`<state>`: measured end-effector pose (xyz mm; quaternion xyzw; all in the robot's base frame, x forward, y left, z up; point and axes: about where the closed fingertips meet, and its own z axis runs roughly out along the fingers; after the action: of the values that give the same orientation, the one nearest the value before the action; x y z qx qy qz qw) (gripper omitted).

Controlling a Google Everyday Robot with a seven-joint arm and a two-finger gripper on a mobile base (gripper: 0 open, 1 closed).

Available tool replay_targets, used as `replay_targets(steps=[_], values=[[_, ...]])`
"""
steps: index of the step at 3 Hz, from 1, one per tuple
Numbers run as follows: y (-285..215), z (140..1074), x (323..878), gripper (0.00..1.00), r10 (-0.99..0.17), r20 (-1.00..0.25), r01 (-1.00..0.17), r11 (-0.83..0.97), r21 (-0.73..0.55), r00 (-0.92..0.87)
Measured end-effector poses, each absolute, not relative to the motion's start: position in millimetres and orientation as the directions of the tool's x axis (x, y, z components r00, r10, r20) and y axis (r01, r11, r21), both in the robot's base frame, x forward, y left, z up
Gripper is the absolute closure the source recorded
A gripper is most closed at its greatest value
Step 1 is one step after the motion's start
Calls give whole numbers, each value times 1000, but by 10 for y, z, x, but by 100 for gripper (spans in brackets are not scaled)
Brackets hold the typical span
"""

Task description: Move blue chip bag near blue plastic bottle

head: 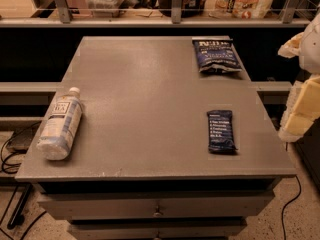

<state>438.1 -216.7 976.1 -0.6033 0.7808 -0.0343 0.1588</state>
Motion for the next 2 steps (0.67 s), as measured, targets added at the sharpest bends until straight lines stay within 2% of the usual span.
replay_targets(steps=[2], values=[[-2183,9793,4410,0,-946,-230,-919,286,-273,-227]])
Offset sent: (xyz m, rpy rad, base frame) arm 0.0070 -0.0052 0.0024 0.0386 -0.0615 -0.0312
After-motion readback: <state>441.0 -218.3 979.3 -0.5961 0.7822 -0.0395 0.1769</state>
